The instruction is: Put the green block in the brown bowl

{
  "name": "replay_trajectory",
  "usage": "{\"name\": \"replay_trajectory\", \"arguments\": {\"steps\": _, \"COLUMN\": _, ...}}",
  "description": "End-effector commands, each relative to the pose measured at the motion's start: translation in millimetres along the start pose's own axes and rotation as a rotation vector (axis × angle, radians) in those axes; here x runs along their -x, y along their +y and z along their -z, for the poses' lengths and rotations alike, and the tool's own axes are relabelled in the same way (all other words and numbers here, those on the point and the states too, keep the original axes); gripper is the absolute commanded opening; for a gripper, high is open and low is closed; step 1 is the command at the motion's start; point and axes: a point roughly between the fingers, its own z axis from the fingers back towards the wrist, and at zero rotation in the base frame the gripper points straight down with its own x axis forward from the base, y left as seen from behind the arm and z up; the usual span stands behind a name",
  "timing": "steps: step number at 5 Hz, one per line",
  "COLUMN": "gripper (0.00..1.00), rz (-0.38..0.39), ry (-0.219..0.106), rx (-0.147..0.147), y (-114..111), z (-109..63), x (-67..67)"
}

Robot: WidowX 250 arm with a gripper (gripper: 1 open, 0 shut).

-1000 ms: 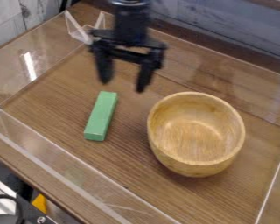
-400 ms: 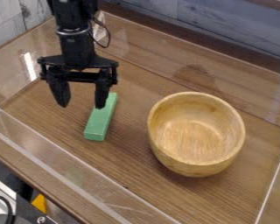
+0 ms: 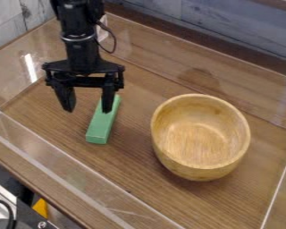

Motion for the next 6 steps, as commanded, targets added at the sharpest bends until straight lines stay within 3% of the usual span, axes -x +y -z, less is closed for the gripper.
{"name": "replay_trajectory", "arguments": {"steps": 1, "gripper": 1.00, "rz": 0.002, "ry": -0.027, "rx": -0.002, "y": -5, "z": 0.1, "x": -3.6}}
{"name": "replay_trajectory", "arguments": {"steps": 6, "gripper": 1.00, "rz": -0.006, "ry": -0.033, "rx": -0.001, "y": -20, "z": 13.9, "x": -11.7}}
